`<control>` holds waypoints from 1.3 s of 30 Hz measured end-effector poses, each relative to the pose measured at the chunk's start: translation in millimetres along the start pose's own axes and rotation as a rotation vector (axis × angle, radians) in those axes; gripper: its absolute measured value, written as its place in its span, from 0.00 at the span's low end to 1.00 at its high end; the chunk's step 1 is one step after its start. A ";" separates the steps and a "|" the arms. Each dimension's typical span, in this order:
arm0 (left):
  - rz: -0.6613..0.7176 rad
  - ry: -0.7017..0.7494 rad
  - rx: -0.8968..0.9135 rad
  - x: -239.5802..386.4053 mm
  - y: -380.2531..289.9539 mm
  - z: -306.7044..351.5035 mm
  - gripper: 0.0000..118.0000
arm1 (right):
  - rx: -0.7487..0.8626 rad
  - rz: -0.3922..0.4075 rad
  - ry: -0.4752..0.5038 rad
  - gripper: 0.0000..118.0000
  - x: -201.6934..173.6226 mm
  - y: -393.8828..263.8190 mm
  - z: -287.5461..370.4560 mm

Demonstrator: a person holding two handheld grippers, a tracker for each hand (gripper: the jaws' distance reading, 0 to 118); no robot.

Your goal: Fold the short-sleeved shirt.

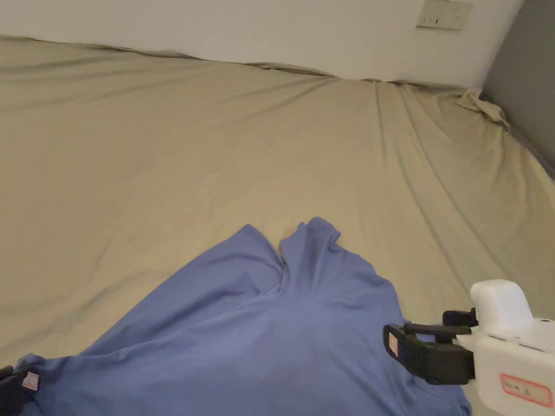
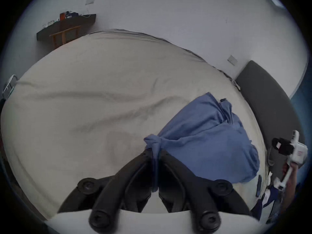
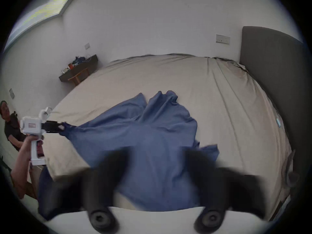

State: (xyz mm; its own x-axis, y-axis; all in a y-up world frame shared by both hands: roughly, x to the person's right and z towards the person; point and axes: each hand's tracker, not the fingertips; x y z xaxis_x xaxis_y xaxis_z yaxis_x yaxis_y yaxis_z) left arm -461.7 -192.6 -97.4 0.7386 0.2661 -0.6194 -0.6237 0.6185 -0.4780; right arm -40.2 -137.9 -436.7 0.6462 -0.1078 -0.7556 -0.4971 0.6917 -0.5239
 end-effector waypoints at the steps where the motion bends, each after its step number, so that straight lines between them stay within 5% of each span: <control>1: 0.002 -0.002 0.003 1.8 1.2 2.6 0.03 | -0.032 0.018 -0.029 1.00 8.0 10.5 -21.5; 2: 0.005 -0.006 0.006 2.9 2.1 4.9 0.04 | 0.040 0.042 -0.027 1.00 14.1 22.2 -34.8; 5: 0.021 -0.026 0.018 -7.0 4.7 6.2 0.04 | -0.146 0.086 -0.032 1.00 40.2 57.3 -98.6; 10: 0.001 -0.016 0.008 -5.2 3.4 1.3 0.04 | -0.292 0.092 -0.195 1.00 71.0 58.4 -175.3; 11: 0.000 -0.010 0.003 -5.4 2.4 -1.7 0.04 | -0.315 0.076 -0.209 0.93 74.5 57.3 -183.8; 12: 0.003 -0.008 -0.002 -6.6 2.6 -3.5 0.03 | -0.335 0.059 -0.191 0.76 77.1 57.0 -189.8; 13: 0.009 -0.005 -0.005 -7.9 3.1 -4.8 0.04 | -0.355 0.058 -0.177 0.36 78.2 58.2 -193.2; 14: 0.014 -0.002 -0.007 -9.1 3.8 -5.6 0.04 | -0.375 0.062 -0.189 0.17 72.8 55.8 -192.3; 18: 0.022 0.013 -0.003 -14.9 4.2 -9.7 0.04 | -0.362 0.093 -0.159 0.05 52.0 44.8 -183.0; 21: 0.043 0.013 0.001 -15.9 2.0 -9.9 0.04 | -0.271 0.057 -0.149 0.04 47.7 39.1 -161.5; 25: 0.116 -0.029 0.076 -13.0 1.9 7.0 0.04 | 0.018 -0.121 0.028 0.03 42.0 40.0 -83.2; 28: 0.189 -0.146 0.108 -11.2 12.5 19.5 0.04 | 0.231 -0.102 0.076 0.03 28.2 51.2 -8.0; 31: 0.247 -0.297 0.117 -6.6 41.9 27.9 0.03 | 0.365 0.023 -0.005 0.03 6.5 83.3 62.1; 33: 0.210 -0.273 0.148 1.5 77.5 40.2 0.04 | 0.436 0.114 -0.087 0.03 -0.7 110.9 103.8; 39: 0.187 -0.305 0.391 49.9 208.3 109.8 0.03 | 0.634 0.217 -0.349 0.03 -12.6 197.0 202.6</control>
State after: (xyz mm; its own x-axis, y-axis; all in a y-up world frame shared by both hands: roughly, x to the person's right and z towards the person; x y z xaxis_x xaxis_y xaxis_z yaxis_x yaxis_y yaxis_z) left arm -526.6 30.8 -159.5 0.7008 0.5655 -0.4349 -0.6532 0.7537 -0.0723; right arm -29.0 144.3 -450.7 0.7700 0.2370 -0.5924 -0.2736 0.9614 0.0289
